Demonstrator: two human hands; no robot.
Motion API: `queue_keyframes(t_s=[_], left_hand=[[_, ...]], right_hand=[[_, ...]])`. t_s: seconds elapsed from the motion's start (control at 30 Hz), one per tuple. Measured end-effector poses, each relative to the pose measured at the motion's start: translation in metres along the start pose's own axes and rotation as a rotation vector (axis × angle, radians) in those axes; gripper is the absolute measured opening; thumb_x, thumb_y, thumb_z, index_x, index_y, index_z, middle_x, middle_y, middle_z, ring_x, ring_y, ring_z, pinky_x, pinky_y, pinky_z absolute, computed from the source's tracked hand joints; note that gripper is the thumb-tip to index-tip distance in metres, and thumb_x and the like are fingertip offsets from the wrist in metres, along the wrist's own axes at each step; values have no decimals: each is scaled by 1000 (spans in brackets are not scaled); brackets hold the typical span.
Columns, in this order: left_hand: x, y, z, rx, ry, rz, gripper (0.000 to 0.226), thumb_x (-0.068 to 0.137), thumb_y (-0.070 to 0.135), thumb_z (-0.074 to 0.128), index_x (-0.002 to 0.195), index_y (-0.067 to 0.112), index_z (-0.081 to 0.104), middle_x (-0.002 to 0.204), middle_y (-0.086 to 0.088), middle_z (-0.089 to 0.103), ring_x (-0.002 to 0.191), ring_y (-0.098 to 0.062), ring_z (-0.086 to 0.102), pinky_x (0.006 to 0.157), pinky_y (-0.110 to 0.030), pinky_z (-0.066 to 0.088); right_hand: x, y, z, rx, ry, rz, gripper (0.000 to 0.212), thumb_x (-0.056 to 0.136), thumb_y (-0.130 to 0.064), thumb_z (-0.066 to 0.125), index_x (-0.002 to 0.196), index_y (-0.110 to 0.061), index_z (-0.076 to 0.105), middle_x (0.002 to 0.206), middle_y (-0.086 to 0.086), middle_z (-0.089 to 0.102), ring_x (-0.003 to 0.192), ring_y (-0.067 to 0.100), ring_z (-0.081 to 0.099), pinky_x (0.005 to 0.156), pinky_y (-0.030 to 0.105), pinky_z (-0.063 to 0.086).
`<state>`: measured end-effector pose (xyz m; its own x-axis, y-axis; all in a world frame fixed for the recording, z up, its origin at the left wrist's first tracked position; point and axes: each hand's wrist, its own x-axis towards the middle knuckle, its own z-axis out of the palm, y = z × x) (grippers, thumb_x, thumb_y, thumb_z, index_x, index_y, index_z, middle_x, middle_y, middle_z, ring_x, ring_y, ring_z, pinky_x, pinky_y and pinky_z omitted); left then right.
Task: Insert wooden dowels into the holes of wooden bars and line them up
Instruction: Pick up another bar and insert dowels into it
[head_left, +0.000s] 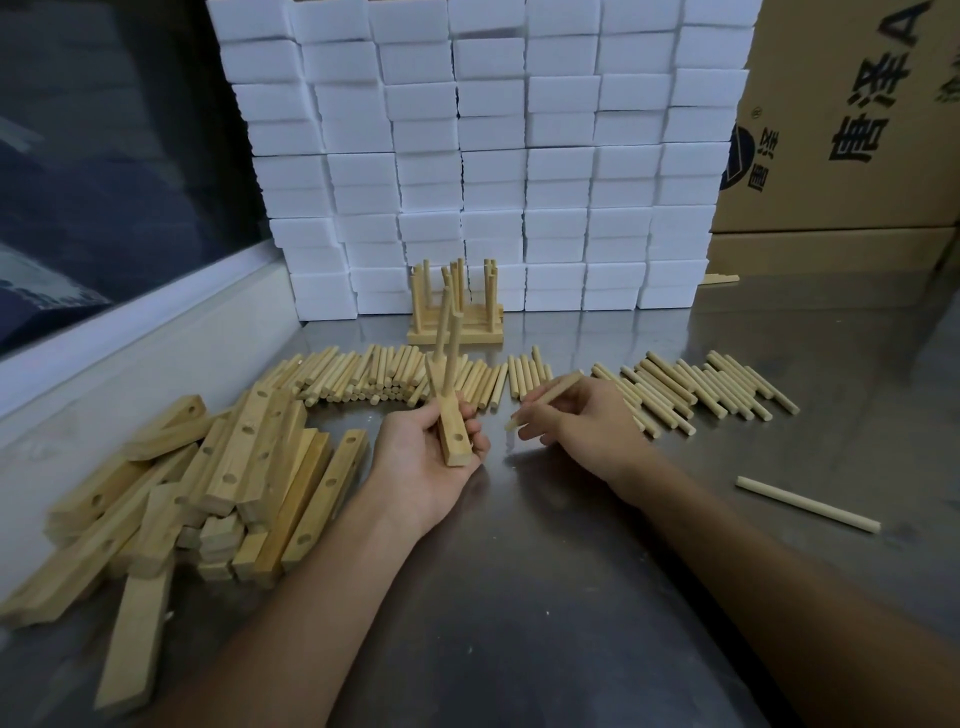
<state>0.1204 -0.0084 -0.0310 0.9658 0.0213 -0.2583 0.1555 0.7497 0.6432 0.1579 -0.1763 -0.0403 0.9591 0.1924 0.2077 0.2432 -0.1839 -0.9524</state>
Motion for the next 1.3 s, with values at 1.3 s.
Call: queue_keyframes(t_s=[1.3], left_hand=[[1,-5,3,87,138,15,40,105,19,35,125,-4,60,105,-16,69,76,-19,67,86,-33,51]], right_hand=[[-20,-38,48,-408,-9,-296,3,87,-10,70,90,-10,72,79,-3,71,76,10,67,73,35,60]])
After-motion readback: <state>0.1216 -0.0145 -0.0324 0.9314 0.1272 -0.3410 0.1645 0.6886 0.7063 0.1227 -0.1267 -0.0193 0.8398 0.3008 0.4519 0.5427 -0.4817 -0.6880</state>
